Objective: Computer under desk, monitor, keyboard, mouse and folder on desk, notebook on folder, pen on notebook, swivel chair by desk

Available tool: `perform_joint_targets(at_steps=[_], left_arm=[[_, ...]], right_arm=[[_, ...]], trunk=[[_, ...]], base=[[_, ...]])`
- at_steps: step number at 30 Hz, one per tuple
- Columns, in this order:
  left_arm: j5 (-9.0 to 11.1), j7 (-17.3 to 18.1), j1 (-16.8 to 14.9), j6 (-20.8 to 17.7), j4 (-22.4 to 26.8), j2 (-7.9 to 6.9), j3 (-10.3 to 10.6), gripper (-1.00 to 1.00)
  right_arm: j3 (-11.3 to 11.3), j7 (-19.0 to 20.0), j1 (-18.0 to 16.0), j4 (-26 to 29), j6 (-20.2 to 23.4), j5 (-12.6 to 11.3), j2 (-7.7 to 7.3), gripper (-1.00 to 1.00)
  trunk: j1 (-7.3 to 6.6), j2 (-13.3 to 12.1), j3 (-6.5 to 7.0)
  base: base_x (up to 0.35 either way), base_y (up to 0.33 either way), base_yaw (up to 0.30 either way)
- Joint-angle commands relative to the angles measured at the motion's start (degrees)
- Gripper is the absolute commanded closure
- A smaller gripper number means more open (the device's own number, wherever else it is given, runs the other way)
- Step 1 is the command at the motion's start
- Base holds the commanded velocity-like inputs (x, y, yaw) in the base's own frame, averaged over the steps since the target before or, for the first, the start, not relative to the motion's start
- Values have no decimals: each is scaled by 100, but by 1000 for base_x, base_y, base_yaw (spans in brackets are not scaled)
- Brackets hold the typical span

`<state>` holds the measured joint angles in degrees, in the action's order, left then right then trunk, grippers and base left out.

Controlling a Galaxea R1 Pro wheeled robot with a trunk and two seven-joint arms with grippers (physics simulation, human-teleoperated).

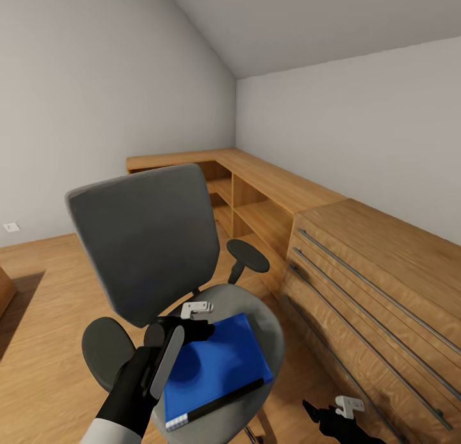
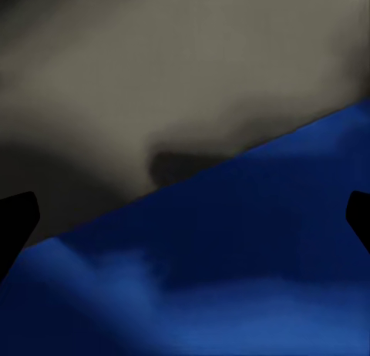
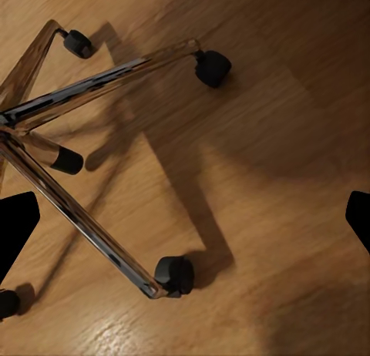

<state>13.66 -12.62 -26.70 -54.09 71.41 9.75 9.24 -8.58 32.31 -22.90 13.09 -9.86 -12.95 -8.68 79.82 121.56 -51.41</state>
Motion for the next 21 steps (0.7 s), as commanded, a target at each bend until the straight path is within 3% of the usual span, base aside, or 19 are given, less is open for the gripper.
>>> perform_joint_targets(at_steps=[1,21], left_arm=[[59,-57,-4,-16,5,0,2,-100],[58,-74,-7,-4,13,0,5,-100]], right_arm=[[-21,37,-7,-9,-5,-18,-1,-100],[-21,-11,-5,-13,-23,-7,7,-100]], trunk=[[-1,2,-5],[-1,2,-5]], base=[[0,0,0],[37,0,0]])
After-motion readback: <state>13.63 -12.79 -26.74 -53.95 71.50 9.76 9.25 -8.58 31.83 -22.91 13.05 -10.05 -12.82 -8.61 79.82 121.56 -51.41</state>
